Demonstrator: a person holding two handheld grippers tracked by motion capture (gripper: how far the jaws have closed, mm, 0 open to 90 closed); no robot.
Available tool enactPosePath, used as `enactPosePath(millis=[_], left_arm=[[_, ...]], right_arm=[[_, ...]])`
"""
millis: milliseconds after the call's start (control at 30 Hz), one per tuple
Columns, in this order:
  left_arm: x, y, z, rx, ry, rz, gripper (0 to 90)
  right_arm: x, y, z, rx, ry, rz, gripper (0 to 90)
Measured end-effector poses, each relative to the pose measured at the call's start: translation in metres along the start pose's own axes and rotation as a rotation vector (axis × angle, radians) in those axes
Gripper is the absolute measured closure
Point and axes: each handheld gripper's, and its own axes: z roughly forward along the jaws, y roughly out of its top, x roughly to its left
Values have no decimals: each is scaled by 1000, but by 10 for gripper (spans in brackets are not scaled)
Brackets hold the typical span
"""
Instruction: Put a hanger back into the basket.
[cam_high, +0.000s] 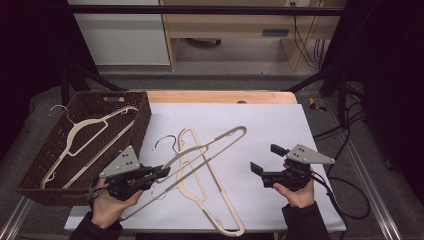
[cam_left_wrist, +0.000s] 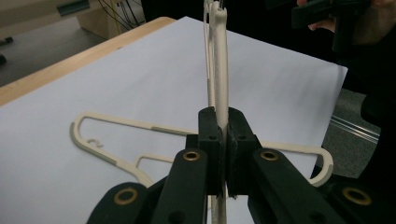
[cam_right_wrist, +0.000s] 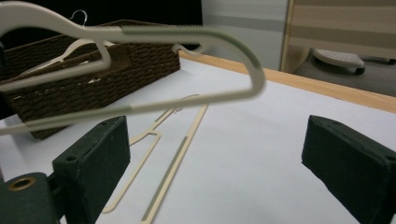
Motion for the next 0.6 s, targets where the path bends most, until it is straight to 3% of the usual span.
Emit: enactPosePath(millis=[267, 600], left_arm=[[17, 19, -30, -37, 43, 4, 865], [43, 43, -53, -26, 94, 33, 865]], right_arm=[[-9, -6, -8, 6, -34, 10, 53], [-16, -11, -14, 13, -63, 22, 46]])
